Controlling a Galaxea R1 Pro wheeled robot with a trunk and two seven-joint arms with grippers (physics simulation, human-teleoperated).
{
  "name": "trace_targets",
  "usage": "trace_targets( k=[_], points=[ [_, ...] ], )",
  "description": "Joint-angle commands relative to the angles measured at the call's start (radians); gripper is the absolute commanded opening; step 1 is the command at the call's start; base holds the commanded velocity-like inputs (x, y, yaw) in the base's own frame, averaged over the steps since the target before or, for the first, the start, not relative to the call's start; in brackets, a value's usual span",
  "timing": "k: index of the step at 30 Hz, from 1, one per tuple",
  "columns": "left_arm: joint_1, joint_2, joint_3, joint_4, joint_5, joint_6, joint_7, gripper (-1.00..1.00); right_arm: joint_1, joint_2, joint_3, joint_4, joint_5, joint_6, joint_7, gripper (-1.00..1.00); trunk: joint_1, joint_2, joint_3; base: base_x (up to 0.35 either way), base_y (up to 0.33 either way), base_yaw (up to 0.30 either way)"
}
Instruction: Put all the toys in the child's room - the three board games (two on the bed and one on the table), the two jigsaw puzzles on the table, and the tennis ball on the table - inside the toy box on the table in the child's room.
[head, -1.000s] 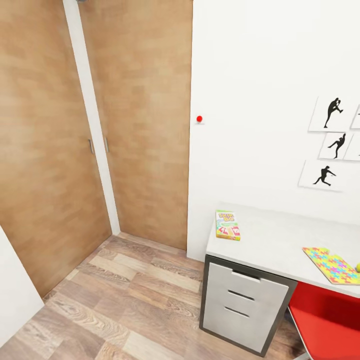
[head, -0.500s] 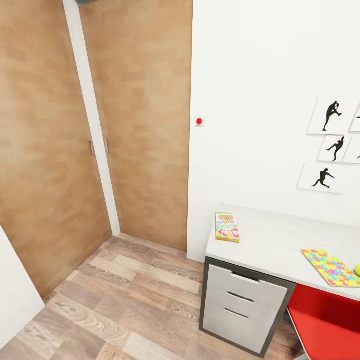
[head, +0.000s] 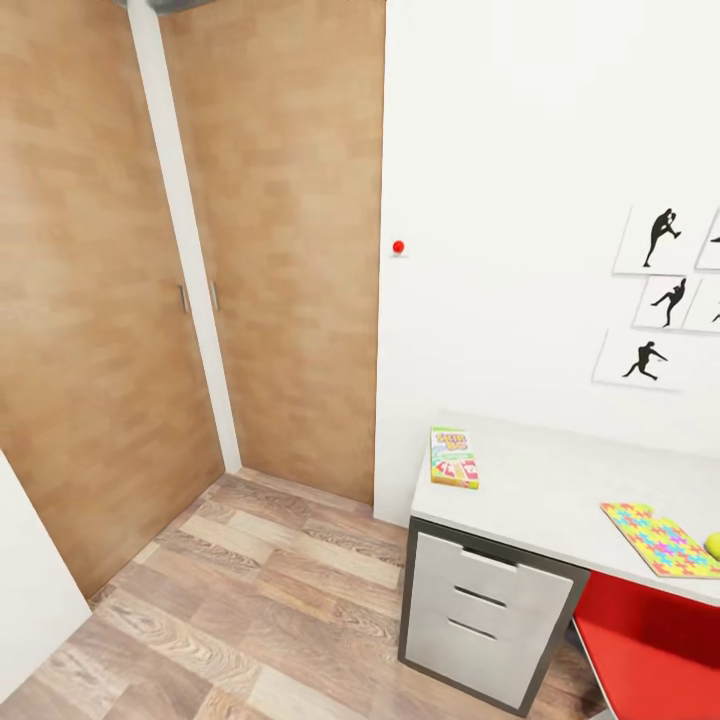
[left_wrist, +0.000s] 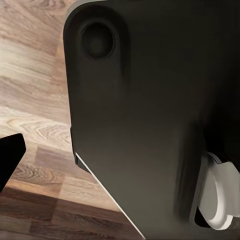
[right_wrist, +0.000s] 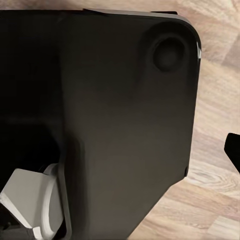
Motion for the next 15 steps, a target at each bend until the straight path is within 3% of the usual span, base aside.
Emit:
trace_targets(
  k=[1, 15],
  points=[
    [0.000, 0.000, 0.000, -0.001, -0.001, -0.001, 0.000, 1.00, 0.000, 0.000, 0.000, 0.000, 0.001, -0.003, -0.001, 1.00, -0.004, 0.007, 0.002, 0.000, 0.000, 0.000],
    [0.000, 0.000, 0.000, -0.001, 0.000, -0.001, 0.000, 1.00, 0.000, 0.000, 0.000, 0.000, 0.004, -0.003, -0.001, 1.00, -0.058, 0.105, 0.046, 0.000, 0.000, 0.000]
  ],
)
